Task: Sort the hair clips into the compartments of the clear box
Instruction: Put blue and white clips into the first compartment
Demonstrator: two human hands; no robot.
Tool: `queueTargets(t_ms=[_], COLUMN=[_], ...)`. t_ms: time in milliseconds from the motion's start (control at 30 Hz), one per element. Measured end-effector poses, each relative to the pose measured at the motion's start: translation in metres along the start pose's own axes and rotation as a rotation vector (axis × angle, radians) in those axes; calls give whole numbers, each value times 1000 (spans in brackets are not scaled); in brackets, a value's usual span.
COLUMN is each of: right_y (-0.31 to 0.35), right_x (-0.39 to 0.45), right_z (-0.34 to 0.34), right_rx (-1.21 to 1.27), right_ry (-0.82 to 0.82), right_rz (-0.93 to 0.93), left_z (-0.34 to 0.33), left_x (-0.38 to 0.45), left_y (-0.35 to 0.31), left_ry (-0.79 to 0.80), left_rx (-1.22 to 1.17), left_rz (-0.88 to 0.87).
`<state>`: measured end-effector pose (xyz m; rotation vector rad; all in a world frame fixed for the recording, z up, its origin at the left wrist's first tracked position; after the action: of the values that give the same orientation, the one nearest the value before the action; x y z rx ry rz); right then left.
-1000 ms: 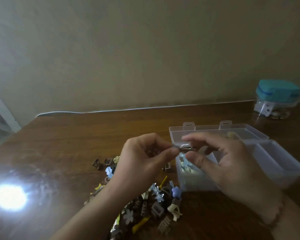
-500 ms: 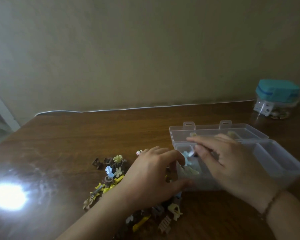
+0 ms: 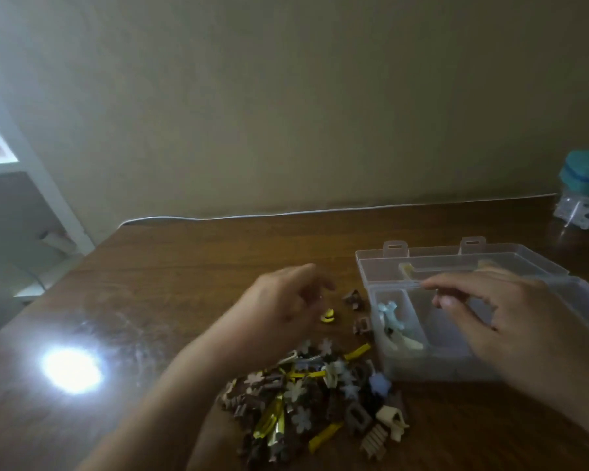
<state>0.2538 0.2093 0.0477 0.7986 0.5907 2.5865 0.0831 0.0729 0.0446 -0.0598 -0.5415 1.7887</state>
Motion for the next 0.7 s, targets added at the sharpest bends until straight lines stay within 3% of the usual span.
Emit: queueTargets(t_ms=[67,200,300,533,633,700], right_y=[-2,1,7,25,35,44], right_x=[0,-1,-2,-4,-6,-7], right_z=[1,0,1,0,3,1], right_rx=[-9,25,55,52,58,78], right_ry=[-24,-56,-75,-65,-95,-108], right_rz=[8,45,60,93,126,169], left_z=[16,8,-1,0,16,24], left_x=[-10,-29,-32,-31,-32,-32], left_y=[38,78,82,80,65,43], left_ry=[-29,105,140,22,-165,-255], left_rx=[173,302,370,519,367,36], left_rz=[90,209,195,105,64,83])
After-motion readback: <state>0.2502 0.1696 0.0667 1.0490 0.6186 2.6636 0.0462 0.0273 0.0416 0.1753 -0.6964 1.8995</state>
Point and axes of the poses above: each hand's wrist, its own x-axis towards the middle knuckle, its own z-axis out of the back of the hand, y = z × x, the point moved 8 cm from there along x, towards the middle knuckle, and after that the axes turned 6 degrees about x, right-handed, at the moved point
